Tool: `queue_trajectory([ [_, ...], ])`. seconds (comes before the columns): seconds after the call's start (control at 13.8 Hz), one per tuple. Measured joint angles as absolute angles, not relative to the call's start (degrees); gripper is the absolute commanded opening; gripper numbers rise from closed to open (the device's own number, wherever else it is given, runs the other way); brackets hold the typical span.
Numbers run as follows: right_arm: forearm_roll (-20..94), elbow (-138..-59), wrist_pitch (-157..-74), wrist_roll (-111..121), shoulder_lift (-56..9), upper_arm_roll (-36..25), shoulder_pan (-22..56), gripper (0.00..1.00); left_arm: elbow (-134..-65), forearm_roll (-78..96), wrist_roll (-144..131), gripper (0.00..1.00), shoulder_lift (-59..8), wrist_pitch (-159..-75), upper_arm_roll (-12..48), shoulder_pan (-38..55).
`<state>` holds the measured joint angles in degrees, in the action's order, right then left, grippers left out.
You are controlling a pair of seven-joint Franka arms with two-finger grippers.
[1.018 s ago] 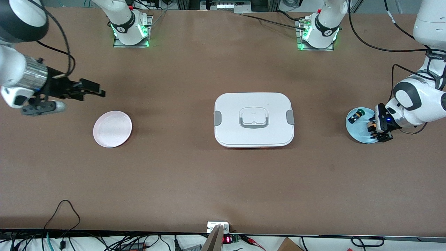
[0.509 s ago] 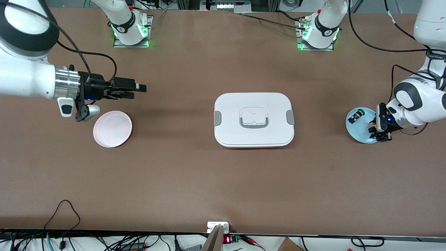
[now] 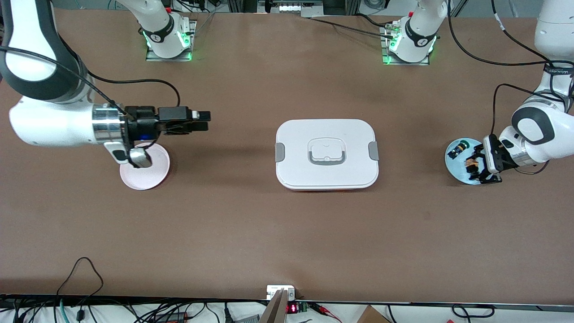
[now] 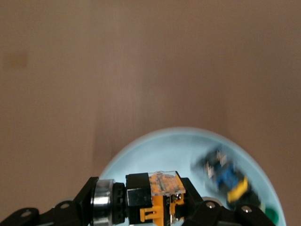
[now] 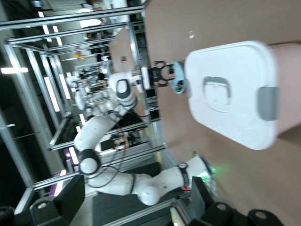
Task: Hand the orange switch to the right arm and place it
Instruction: 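Lift the orange switch with the left gripper toward the right gripper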
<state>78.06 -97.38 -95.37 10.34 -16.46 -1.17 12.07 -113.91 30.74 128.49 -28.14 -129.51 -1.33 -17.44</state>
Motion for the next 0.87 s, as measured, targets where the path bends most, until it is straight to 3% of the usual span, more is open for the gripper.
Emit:
queue_trajectory([
  [0.36,88.6,-97.3,-99.8,17.5,-21.2,-1.1,16.8,1.00,-113.5,53.1,126.6,0.00,-26.4,-116.5,3.4,-13.6],
  [0.73,99.6,-96.9,-108.9,18.8,-22.2,-1.1,25.1,1.00,-113.5,72.4,126.3,0.00,-25.0,-100.0,7.0,-11.0],
  [0.87,100.9,-95.9,-112.5,19.1,-22.6,-1.1,27.9,1.00,-113.5,78.4,126.3,0.00,-25.0,-97.4,9.8,-11.1],
])
